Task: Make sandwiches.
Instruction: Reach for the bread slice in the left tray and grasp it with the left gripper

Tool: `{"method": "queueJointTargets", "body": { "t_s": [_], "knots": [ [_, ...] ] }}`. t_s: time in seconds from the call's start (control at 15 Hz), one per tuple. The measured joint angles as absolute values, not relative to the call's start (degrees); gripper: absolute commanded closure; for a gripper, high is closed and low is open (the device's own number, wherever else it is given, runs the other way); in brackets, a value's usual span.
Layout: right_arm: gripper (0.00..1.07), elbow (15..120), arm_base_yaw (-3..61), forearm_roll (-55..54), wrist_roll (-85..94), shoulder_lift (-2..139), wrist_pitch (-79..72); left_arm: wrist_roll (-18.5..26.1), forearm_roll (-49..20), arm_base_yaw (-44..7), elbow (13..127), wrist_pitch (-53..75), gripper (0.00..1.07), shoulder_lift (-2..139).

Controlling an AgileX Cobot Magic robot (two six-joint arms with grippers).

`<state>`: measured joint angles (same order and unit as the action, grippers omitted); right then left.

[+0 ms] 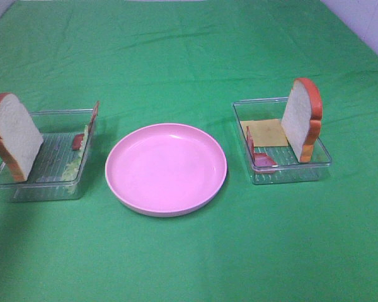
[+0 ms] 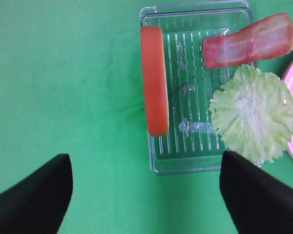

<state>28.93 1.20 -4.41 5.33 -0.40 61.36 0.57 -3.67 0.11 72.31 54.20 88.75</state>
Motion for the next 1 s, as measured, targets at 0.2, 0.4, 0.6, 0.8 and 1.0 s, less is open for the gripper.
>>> {"method": "queueJointTargets", "body": {
  "t_s": [0.2,0.4,0.6,0.8,1.0],
  "knots": [
    [0.31,28.93,1.2,-4.41,5.33,-0.4,61.36,0.57,-4.13,0.11,76.49,54.09,0.27,98.2],
    [0.31,28.93,1.2,-4.41,5.33,-0.4,61.36,0.57,-5.1,-0.4,76.95,53.51,0.28,105.37],
    [0.31,28.93,1.2,-4.41,5.33,-0.4,61.36,0.57,-4.81,-1.2,76.95,51.11,0.32,108.75],
    [0.31,28.93,1.2,-4.41,5.33,-0.4,61.36,0.57,-4.81,-1.2,77.06,46.07,0.57,110.07],
    [0.31,28.93,1.2,-4.41,5.33,-0.4,61.36,0.57,-4.93,-1.2,77.06,44.69,0.89,110.07]
  ]
}}
